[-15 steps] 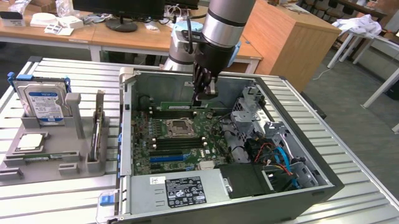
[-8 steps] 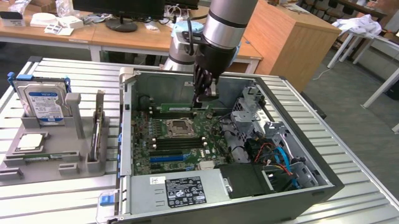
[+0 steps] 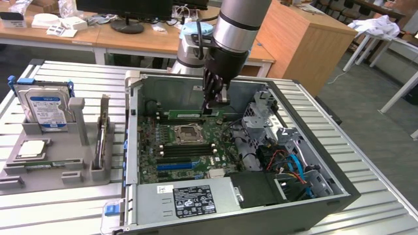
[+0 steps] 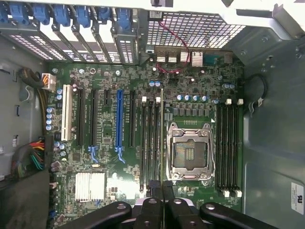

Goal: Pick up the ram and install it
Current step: 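Pick up the ram and move it above insertion slot, then insert the ram into the slot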

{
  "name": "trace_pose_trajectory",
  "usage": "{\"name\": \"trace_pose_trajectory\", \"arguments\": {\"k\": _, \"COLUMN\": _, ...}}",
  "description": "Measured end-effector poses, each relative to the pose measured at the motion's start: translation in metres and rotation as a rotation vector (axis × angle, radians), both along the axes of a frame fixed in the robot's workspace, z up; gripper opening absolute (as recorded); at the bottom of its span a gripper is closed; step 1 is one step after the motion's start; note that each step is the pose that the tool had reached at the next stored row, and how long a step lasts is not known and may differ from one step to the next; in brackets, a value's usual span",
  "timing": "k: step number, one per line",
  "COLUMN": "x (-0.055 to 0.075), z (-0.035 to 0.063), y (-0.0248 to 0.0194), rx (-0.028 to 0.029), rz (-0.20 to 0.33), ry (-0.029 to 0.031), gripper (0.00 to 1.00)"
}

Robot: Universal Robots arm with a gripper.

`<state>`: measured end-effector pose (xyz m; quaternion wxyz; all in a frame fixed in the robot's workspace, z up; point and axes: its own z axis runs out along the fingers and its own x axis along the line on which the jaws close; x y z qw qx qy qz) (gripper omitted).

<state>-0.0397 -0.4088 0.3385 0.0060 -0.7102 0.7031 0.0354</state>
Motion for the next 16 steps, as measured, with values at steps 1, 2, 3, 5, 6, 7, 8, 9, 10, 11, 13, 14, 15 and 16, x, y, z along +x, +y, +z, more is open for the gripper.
{"name": "trace_pose_trajectory", "arguments": {"k": 1, "x": 0.0000, "z": 0.0000, "y": 0.0000, "rx": 0.0000, "rz": 0.000, "ry": 0.0000, "gripper": 0.12}}
{"name": "trace_pose_trajectory", "arguments": {"k": 2, "x": 0.0001, "z": 0.0000, "y": 0.0000, "rx": -0.0001, "rz": 0.000, "ry": 0.0000, "gripper": 0.12}}
{"name": "trace_pose_trajectory", "arguments": {"k": 3, "x": 0.0001, "z": -0.0001, "y": -0.0001, "rx": -0.0002, "rz": 0.000, "ry": 0.0001, "gripper": 0.12}}
{"name": "trace_pose_trajectory", "arguments": {"k": 5, "x": 0.0000, "z": -0.0013, "y": -0.0001, "rx": -0.0002, "rz": 0.000, "ry": 0.0000, "gripper": 0.12}}
{"name": "trace_pose_trajectory", "arguments": {"k": 6, "x": 0.0001, "z": -0.0021, "y": -0.0001, "rx": -0.0001, "rz": 0.000, "ry": 0.0000, "gripper": 0.12}}
{"name": "trace_pose_trajectory", "arguments": {"k": 7, "x": 0.0001, "z": -0.0028, "y": -0.0001, "rx": -0.0001, "rz": 0.000, "ry": 0.0000, "gripper": 0.12}}
{"name": "trace_pose_trajectory", "arguments": {"k": 8, "x": 0.0001, "z": -0.0034, "y": -0.0001, "rx": -0.0001, "rz": 0.000, "ry": 0.0000, "gripper": 0.12}}
{"name": "trace_pose_trajectory", "arguments": {"k": 9, "x": 0.0000, "z": -0.0042, "y": -0.0001, "rx": -0.0001, "rz": 0.000, "ry": 0.0001, "gripper": 0.12}}
{"name": "trace_pose_trajectory", "arguments": {"k": 10, "x": 0.0001, "z": -0.0048, "y": -0.0001, "rx": -0.0001, "rz": 0.000, "ry": 0.0000, "gripper": 0.12}}
{"name": "trace_pose_trajectory", "arguments": {"k": 11, "x": 0.0001, "z": -0.0052, "y": -0.0001, "rx": -0.0002, "rz": 0.000, "ry": 0.0000, "gripper": 0.12}}
{"name": "trace_pose_trajectory", "arguments": {"k": 13, "x": 0.0001, "z": -0.0052, "y": -0.0001, "rx": -0.0001, "rz": 0.000, "ry": 0.0000, "gripper": 0.12}}
{"name": "trace_pose_trajectory", "arguments": {"k": 14, "x": 0.0001, "z": -0.0052, "y": -0.0001, "rx": -0.0001, "rz": 0.000, "ry": 0.0000, "gripper": 0.12}}
{"name": "trace_pose_trajectory", "arguments": {"k": 15, "x": 0.0001, "z": -0.0052, "y": -0.0001, "rx": -0.0001, "rz": 0.000, "ry": 0.0000, "gripper": 0.12}}
{"name": "trace_pose_trajectory", "arguments": {"k": 16, "x": 0.0001, "z": -0.0053, "y": -0.0001, "rx": -0.0001, "rz": 0.000, "ry": 0.0000, "gripper": 0.12}}
